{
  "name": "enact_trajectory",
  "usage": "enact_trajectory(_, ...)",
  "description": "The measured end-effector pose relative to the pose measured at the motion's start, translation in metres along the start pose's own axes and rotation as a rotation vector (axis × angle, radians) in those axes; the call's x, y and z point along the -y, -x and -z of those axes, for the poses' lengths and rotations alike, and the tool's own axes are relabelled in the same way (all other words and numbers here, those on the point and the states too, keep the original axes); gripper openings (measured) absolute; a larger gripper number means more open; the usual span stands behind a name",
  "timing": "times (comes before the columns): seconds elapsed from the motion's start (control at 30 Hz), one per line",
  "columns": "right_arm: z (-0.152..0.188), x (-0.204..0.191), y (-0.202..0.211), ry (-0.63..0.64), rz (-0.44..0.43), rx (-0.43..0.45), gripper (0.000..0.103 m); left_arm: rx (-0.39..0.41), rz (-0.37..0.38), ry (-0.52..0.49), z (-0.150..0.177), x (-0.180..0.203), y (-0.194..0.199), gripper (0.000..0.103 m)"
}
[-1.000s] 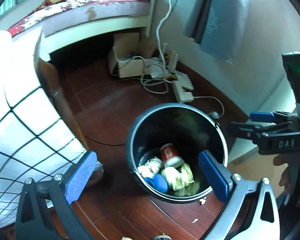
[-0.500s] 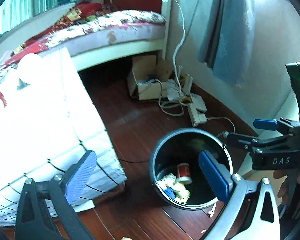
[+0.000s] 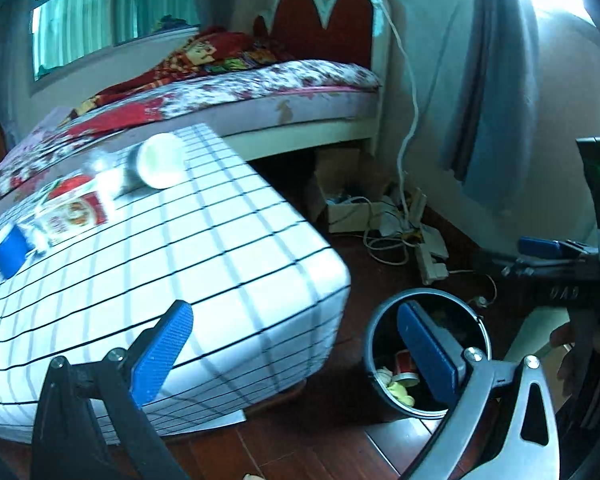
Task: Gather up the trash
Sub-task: 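Move both tools back toward the table, then grasp the blue paper cup with the left tool while the right tool grasps the white-blue cup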
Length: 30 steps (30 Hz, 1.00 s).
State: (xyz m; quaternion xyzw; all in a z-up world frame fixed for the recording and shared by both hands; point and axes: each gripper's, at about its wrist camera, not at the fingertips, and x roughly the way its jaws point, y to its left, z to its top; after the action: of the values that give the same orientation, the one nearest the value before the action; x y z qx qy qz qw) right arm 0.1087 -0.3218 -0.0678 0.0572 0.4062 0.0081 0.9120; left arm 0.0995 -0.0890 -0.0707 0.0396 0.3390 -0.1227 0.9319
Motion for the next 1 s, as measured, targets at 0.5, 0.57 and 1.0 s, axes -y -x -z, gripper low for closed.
enact_trajectory(0.5,-0.033,-0.103,-0.003,0.142,-0.147,0.109,0.102,0.037,-0.141,0.120,-0.004,-0.098,0.024,0.102)
enact_trajectory(0.57,-0.039,-0.126,-0.011,0.157,-0.182,0.109,0.102,0.032,-0.162,0.142,-0.003,-0.117,0.025,0.102)
enact_trajectory(1.0,-0.077,-0.234,-0.059,0.290,-0.241,0.094,0.102,0.008,-0.275,0.301,-0.001,-0.231,0.021,0.098)
